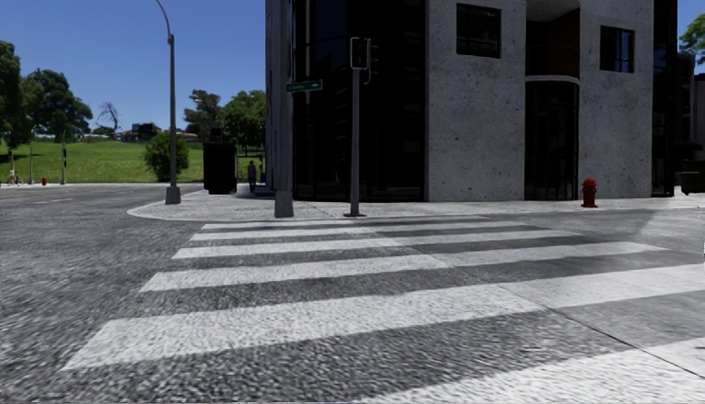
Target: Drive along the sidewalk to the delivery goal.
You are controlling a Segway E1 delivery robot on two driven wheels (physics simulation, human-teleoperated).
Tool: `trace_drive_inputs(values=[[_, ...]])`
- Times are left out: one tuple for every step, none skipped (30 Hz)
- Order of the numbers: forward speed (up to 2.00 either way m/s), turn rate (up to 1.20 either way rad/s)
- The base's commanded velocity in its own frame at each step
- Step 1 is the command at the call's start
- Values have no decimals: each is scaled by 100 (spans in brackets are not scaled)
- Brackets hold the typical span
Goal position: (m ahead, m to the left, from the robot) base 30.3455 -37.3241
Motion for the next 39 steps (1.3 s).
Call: trace_drive_inputs(values=[[163, -33], [163, -33], [163, -33], [163, -33], [163, -32], [163, -31], [163, -31], [163, -29], [163, -28], [163, -28], [163, -28], [163, -27], [163, -27], [163, -27], [163, -27], [163, -27], [162, -27], [162, -27], [162, -27], [161, -27], [200, -27], [200, -27], [200, -27], [200, -27], [200, -27], [200, -27], [200, -27], [200, -27], [200, -27], [200, -27], [200, -27], [200, -27], [200, -27], [200, -27], [200, -27], [200, -27], [200, -27], [200, -27], [200, -27]])
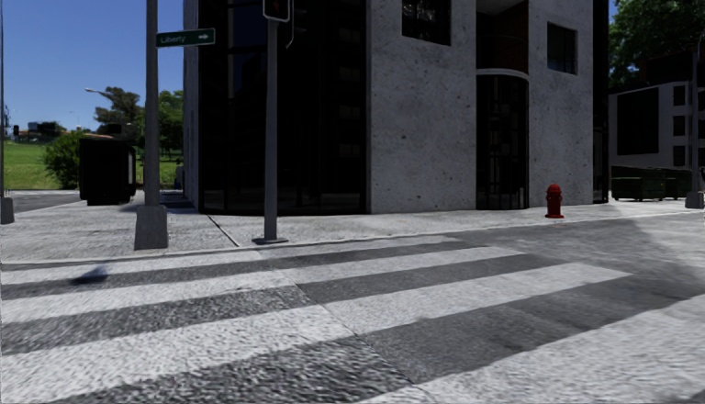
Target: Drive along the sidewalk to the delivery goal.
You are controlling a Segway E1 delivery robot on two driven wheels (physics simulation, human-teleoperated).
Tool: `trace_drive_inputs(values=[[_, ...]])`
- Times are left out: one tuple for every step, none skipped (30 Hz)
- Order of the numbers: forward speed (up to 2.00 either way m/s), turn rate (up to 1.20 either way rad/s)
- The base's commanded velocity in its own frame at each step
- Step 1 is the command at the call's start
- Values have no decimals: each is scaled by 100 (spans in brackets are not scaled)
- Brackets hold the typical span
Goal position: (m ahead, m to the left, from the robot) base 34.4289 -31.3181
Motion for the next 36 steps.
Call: trace_drive_inputs(values=[[200, -27], [200, -27], [200, -27], [200, -27], [200, -27], [200, -27], [200, -27], [200, -27], [200, -27], [200, -27], [200, -27], [200, -27], [200, -27], [200, -27], [200, -27], [200, -27], [200, -27], [200, -27], [200, -27], [200, -15], [200, 0], [200, 0], [200, 0], [200, 0], [200, 0], [200, 0], [200, 0], [200, 0], [200, 0], [200, 0], [200, 0], [200, 0], [200, 0], [200, 0], [200, 0], [200, 0]])
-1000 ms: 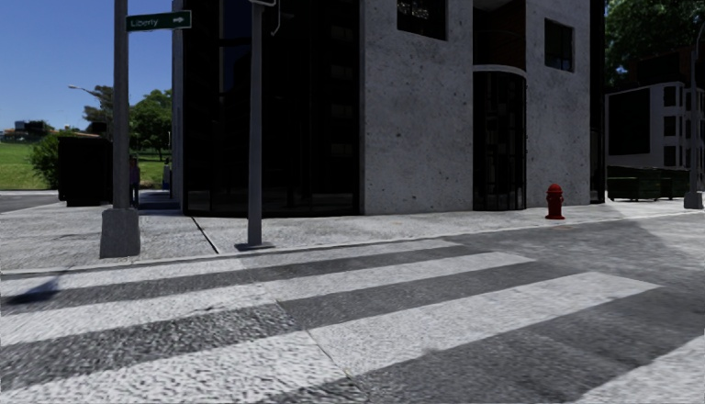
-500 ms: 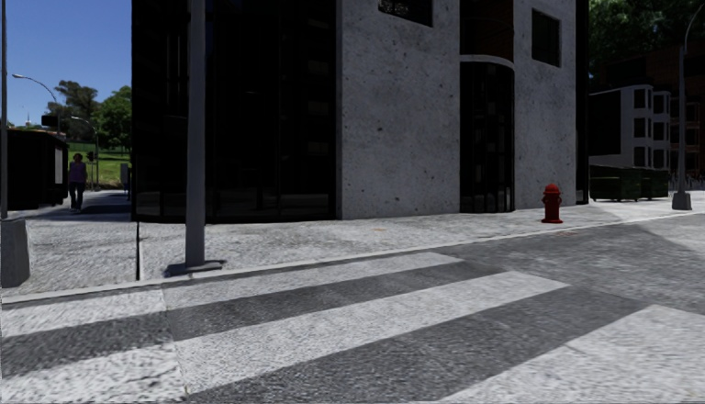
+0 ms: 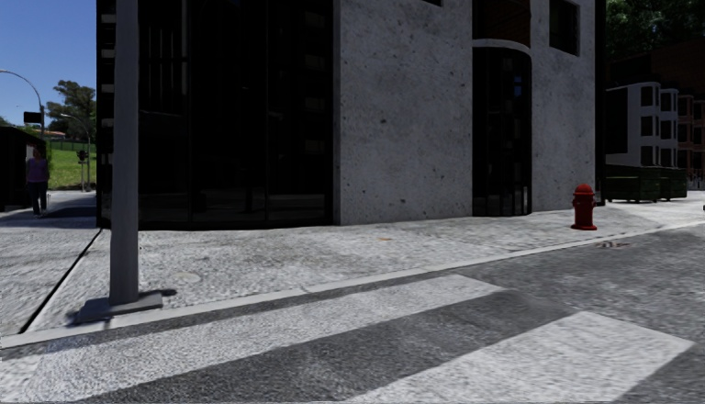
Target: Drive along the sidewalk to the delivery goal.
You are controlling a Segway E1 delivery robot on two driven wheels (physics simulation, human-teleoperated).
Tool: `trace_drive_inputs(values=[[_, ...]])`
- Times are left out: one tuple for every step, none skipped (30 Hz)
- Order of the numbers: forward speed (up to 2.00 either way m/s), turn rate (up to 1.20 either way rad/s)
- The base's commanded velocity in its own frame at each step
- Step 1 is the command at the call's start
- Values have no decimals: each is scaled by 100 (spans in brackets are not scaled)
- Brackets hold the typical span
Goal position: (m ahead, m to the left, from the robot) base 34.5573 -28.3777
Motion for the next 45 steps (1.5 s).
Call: trace_drive_inputs(values=[[200, 0], [200, 0], [200, 0], [200, 0], [200, 0], [200, 0], [200, 0], [200, 0], [200, 0], [200, 0], [200, 0], [200, 0], [200, 0], [200, 0], [200, 0], [200, 0], [200, 0], [200, 0], [200, 0], [200, 0], [200, 0], [200, 0], [200, 0], [200, -1], [200, -9], [200, -15], [200, -15], [200, -17], [200, -18], [200, -18], [200, -18], [200, -20], [199, -21], [189, -23], [189, -23], [180, -29], [178, -35], [176, -38], [176, -38], [176, -41], [175, -46], [171, -46], [171, -46], [169, -47], [167, -47]])
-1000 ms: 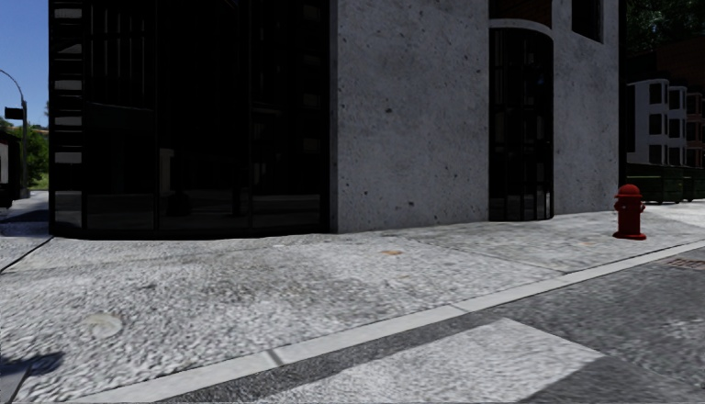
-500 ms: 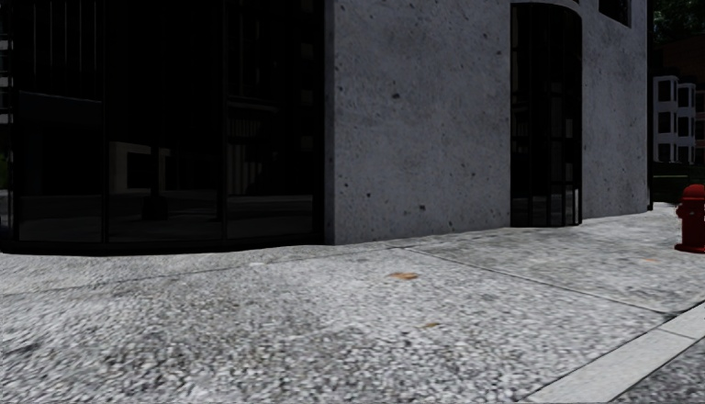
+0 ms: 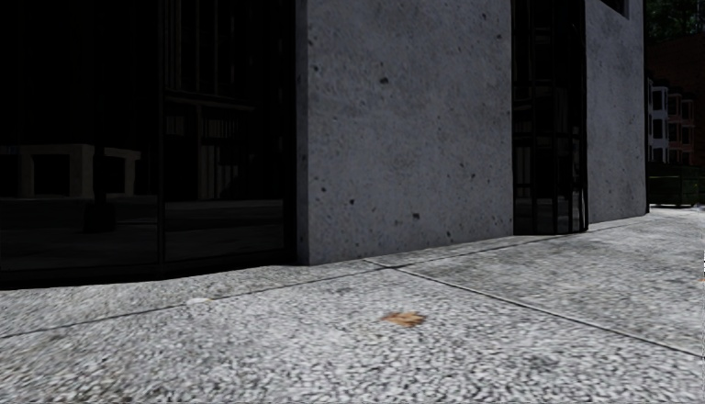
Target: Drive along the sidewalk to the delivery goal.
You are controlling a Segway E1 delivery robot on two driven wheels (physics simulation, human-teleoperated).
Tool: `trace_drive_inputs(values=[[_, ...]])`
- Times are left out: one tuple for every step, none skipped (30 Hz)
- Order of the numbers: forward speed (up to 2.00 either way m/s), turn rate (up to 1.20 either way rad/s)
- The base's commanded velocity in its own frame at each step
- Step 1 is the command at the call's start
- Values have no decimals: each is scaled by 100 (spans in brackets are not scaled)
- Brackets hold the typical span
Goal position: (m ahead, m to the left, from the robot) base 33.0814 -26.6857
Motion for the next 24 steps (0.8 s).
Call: trace_drive_inputs(values=[[167, -47], [166, -47], [164, -47], [164, -47], [164, -47], [162, -49], [161, -52], [159, -54], [159, -54], [158, -55], [157, -55], [157, -55], [155, -55], [153, -57], [151, -59], [150, -60], [150, -60], [141, -64], [141, -64], [141, -64], [141, -64], [141, -64], [141, -64], [141, -64]])
